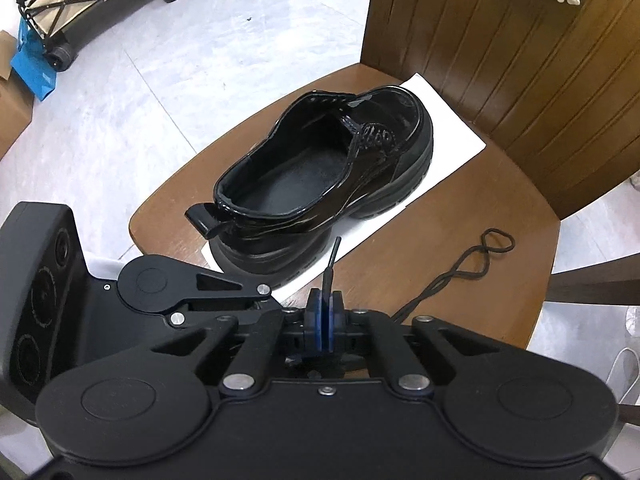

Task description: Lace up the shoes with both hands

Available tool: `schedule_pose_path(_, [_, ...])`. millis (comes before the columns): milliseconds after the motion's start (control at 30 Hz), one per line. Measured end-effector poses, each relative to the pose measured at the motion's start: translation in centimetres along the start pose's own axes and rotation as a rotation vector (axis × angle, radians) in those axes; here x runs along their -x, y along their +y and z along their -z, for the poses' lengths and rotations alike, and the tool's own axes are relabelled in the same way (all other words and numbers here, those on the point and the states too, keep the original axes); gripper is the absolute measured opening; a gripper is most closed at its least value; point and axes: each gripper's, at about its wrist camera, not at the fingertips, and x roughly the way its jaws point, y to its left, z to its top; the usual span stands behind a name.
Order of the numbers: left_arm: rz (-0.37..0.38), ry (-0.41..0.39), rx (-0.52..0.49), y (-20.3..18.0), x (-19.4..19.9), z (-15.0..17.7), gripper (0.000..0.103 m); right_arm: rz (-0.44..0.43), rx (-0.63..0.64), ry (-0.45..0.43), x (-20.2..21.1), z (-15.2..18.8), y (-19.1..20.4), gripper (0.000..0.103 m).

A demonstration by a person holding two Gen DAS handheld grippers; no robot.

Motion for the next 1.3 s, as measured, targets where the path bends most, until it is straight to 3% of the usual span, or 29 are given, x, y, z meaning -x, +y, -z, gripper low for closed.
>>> schedule_pose_path(33, [-0.013, 0.013, -0.003, -0.1, 0.2, -0.3, 0.081, 0.004, 0.007, -0.002, 0.1, -0.2, 0.0, 0.003])
schedule_pose_path(67, [-0.031, 0.011, -0.004, -0.2, 1.0, -0.7, 0.086, 0.01, 0.017, -0.01, 0.3, -0.4, -0.1, 0.003])
schedule_pose_path(200, [-0.101, -0.039, -0.022, 0.0, 5.7, -4.0, 0.087, 0.006, 0.03, -0.073, 1.6, -2.2, -0.8, 0.003])
schedule_pose_path(300, [-0.28, -0.003, -0.126, 0.7, 6.9, -7.0, 0.087, -0.005, 0.06, -0.118, 2.3, -4.2, -1.1, 0.003])
schedule_pose_path(367, [-0.356, 0.04, -0.157, 1.9, 6.9, -8.6, 0.087, -0.016, 0.08, -0.134, 1.9, -5.7, -1.2, 0.003])
schedule_pose_path(567, [-0.449, 0.153, -0.227, 6.2, 2.8, -10.4, 0.085, -0.033, 0.115, -0.143, -0.6, -9.7, -2.1, 0.003])
schedule_pose_path(767, [-0.444, 0.215, -0.253, 8.6, -1.8, -11.9, 0.048, -0.06, 0.154, -0.106, -4.4, -12.6, -3.7, 0.003])
schedule_pose_path(867, [-0.407, 0.21, -0.233, 10.0, -2.8, -12.1, 0.017, -0.075, 0.174, -0.075, -5.9, -12.8, -4.1, 0.003])
schedule_pose_path(900, [-0.395, 0.206, -0.219, 10.4, -2.8, -11.8, 0.013, -0.085, 0.182, -0.065, -6.4, -12.7, -4.2, 0.003])
schedule_pose_path(1067, [-0.302, 0.157, -0.065, 12.8, -1.8, -11.1, 0.011, -0.119, 0.204, -0.06, -7.2, -12.6, -4.5, 0.003])
schedule_pose_path(1300, [-0.204, 0.122, 0.147, 16.3, -0.2, -10.8, 0.011, -0.07, 0.349, -0.039, -7.3, -12.5, -2.6, 0.003])
